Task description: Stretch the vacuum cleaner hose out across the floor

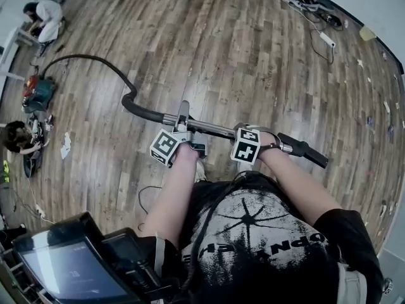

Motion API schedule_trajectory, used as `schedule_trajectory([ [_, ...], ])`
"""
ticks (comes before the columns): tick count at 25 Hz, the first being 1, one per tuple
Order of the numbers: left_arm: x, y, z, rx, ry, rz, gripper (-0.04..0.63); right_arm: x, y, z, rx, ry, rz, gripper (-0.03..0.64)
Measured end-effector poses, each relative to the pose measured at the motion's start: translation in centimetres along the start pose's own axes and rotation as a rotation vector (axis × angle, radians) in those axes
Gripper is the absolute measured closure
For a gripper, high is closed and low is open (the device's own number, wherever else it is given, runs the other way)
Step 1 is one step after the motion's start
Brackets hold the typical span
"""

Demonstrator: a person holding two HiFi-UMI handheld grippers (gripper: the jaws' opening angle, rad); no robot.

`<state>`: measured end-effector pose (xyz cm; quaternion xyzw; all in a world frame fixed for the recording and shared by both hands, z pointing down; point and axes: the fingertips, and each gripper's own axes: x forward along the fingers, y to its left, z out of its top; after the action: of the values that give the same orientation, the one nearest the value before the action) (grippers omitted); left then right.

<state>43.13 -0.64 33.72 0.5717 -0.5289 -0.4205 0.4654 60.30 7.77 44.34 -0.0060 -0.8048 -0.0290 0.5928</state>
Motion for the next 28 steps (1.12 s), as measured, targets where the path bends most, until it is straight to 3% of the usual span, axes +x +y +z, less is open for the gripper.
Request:
schedule_trajectory([
  [8,-0.1,-2.0,-7.9,0.005,-0.069,-0.009,0.554,-1.8,0.3,-8.0,-0.085,-0.028,0.026,0.548],
  [12,-0.6,-2.1,-10.4,0.029,-0.091,0.039,0.554,-2.7,0.6,-10.6,-0.105,-0.039,0.038,0.546],
  [22,-0.8,-2.5,-12.5,0.039,-0.082,0.052,0.554,-3.2,1.2,-12.5,-0.079,-0.051,0.043,0.548],
  [28,-1.6,-2.0,-13.0,0.038,-0.052,0.043,0.554,-2.6,2.4,-12.8,-0.068,-0.026,-0.001,0.537],
])
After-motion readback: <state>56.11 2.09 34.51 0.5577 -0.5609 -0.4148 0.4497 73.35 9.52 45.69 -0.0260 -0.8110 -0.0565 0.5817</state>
